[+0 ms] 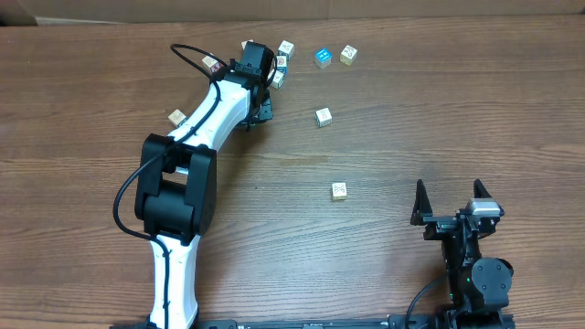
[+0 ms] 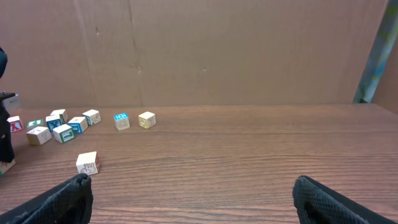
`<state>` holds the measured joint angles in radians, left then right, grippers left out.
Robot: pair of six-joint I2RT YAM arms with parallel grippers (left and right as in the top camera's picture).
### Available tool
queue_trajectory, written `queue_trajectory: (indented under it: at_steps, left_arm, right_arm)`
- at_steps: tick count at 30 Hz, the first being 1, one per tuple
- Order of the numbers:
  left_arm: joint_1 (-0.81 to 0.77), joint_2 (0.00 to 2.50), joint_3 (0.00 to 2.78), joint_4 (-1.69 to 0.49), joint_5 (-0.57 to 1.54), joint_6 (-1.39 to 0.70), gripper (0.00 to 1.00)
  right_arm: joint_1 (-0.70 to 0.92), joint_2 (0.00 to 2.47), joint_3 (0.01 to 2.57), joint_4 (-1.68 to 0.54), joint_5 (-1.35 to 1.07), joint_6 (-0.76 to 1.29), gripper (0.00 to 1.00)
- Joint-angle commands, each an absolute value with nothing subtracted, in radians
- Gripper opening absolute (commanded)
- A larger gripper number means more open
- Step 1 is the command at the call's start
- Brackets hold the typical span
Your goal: Form a tower
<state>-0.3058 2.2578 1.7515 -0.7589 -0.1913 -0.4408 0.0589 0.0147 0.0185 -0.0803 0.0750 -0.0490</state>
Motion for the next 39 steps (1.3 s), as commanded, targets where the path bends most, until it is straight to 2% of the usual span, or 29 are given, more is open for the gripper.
queue_trajectory:
  at_steps: [1,3,7,15,23,26,31,39]
  left_arm:
    - [-0.306,2.271,1.736,-0.758,-0.183,-0.425,0.31]
    - [-0.306,2.271,1.736,-0.761,-0.183,-0.425,0.30]
    - [-0.306,2.262,1.737,-0.783,-0.184,-0.426,0.18]
    - [-0.307,2.138,1.739,-0.824,-0.172,-0.427,0.14]
    - [-0.308,1.967,1.739,-0.936,0.014,-0.450,0.13]
    - [-0.308,1.943,1.739,-0.971,0.122,-0.450,0.04]
    - [-0.308,1.942,1.738,-1.040,0.258,-0.449,0.04]
    - [-0.342,1.942,1.738,-1.126,0.282,-0.449,0.04]
  right_arm:
    - [0.056,0.003,0.008,-0.077,0.073,-0.051,1.00]
    - [0.056,0.003,0.008,-0.077,0.073,-0.051,1.00]
    - [0.056,0.003,0.008,-0.077,0.073,-0.051,1.00]
    - [0.056,0.003,0.008,-0.077,0.073,-0.051,1.00]
    - [0.056,0.003,0.008,-0.077,0.073,-0.051,1.00]
    - [0.056,0.003,0.008,-0.077,0.073,-0.051,1.00]
    - [0.056,0.003,0.008,-0.077,0.073,-0.051,1.00]
    - [0.056,0.003,0.008,-0.077,0.073,-0.051,1.00]
